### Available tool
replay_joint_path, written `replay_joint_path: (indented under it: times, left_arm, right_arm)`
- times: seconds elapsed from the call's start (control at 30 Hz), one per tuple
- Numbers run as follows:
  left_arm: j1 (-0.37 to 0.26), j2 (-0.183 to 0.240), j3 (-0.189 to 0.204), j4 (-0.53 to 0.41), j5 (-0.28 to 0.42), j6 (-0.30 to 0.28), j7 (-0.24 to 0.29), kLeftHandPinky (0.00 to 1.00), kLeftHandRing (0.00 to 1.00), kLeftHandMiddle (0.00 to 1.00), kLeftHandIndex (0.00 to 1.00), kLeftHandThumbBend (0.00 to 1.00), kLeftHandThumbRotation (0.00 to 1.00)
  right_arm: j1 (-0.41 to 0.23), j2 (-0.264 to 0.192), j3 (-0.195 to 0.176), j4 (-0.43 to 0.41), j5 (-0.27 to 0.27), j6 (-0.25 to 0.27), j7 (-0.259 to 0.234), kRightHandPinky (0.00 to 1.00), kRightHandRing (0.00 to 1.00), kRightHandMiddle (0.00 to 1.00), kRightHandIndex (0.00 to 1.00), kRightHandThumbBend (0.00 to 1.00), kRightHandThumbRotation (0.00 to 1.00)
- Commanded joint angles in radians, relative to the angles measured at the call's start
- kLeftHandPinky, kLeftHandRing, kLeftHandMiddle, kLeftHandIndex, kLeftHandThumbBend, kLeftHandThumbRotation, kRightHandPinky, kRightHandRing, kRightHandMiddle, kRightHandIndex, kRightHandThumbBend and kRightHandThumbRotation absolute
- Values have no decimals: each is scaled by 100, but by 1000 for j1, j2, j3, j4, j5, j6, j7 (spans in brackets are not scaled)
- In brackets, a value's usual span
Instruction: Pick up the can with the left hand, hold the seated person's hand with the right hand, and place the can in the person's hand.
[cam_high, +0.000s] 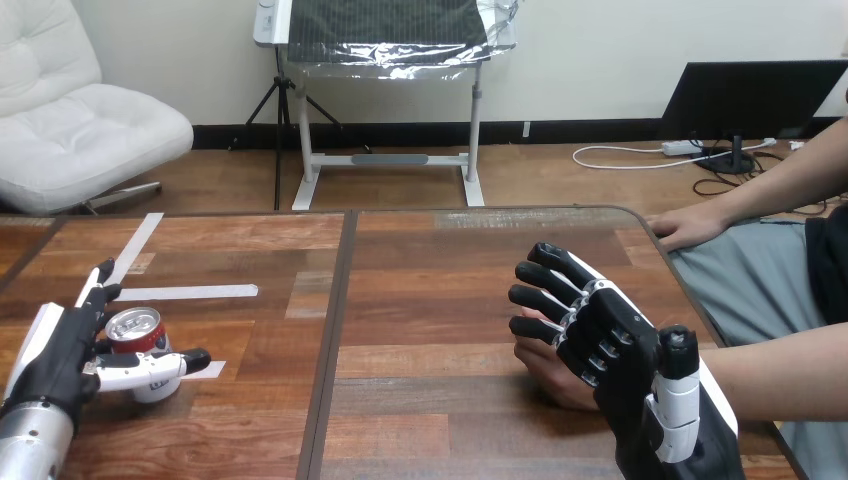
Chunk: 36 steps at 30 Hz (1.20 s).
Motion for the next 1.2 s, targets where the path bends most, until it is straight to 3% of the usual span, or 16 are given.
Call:
replay_joint_path:
  times: [0.0, 0.53, 1.17]
  left_arm:
    - [-90, 34, -17, 12, 13, -5, 13, 82, 89, 94, 99, 85, 3]
    - [-120, 41, -48, 52, 38, 23, 12, 86, 94, 98, 100, 81, 4]
    - [-142, 35, -60, 69, 44, 61, 18, 85, 92, 96, 99, 79, 7]
  right_arm:
    - [-50, -2, -11, -30, 5, -24, -1, 79, 86, 87, 88, 96, 100]
    - [-48, -3, -12, -30, 14, -37, 10, 79, 86, 88, 88, 95, 100]
    - [-48, -3, -16, -25, 23, -48, 27, 81, 87, 88, 89, 94, 100]
